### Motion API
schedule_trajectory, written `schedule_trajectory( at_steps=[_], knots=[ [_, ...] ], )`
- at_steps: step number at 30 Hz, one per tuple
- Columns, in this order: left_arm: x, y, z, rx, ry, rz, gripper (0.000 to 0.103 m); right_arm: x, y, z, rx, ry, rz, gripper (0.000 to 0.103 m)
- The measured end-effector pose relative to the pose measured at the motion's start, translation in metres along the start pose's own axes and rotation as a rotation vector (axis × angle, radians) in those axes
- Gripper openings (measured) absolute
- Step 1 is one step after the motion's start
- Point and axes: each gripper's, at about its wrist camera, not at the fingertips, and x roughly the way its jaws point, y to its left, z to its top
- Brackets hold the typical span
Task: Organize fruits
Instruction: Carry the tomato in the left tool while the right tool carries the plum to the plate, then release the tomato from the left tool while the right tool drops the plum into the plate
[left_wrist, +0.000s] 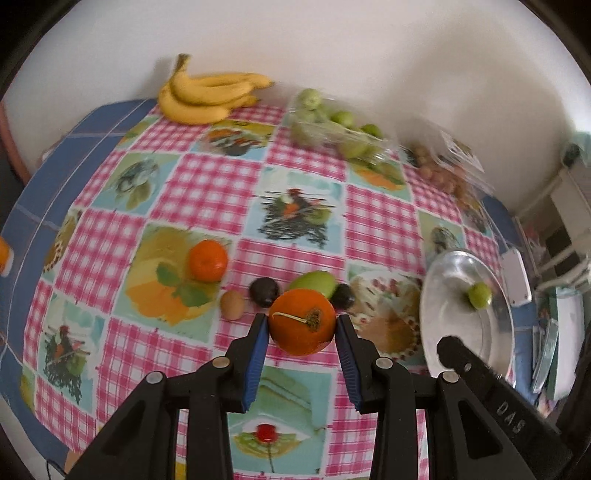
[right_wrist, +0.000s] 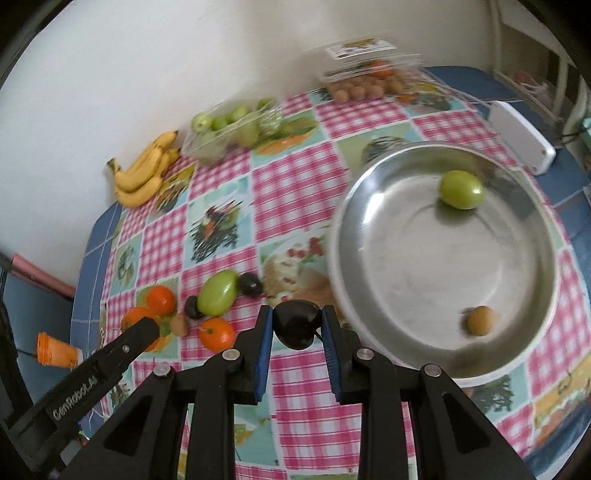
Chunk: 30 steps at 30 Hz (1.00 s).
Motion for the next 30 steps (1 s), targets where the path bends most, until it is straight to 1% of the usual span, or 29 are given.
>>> schedule_trajectory(
  at_steps=[3, 7, 9, 15, 18, 21, 24, 30],
  knots=[
    [0.003, -0.018, -0.001, 0.053, -0.003, -0.014, 0.039, -0.009, -0.014, 0.009, 0.019, -0.024, -0.075, 0.027],
    [0.01, -0.043, -0.002, 0.119, 0.004, -0.04, 0.039, -0.015, -0.037, 0.02, 0.071, -0.024, -0.114, 0.027],
    [0.013, -0.054, -0.002, 0.146, 0.007, -0.048, 0.039, -0.018, -0.052, 0.026, 0.102, -0.027, -0.153, 0.027],
    [0.022, -0.091, -0.002, 0.256, -0.017, -0.081, 0.039, -0.021, -0.084, 0.038, 0.176, -0.036, -0.208, 0.027],
    [0.028, -0.105, -0.002, 0.302, -0.022, -0.091, 0.039, -0.019, -0.098, 0.041, 0.205, -0.034, -0.219, 0.027],
    [0.036, -0.122, -0.003, 0.349, -0.026, -0.116, 0.039, -0.016, -0.107, 0.043, 0.216, -0.037, -0.239, 0.027],
    [0.047, -0.134, -0.004, 0.39, -0.025, -0.115, 0.039, -0.007, -0.117, 0.046, 0.228, -0.022, -0.252, 0.028],
    [0.066, -0.15, -0.007, 0.436, -0.008, -0.132, 0.039, 0.008, -0.13, 0.05, 0.227, -0.011, -0.281, 0.028]
  ],
)
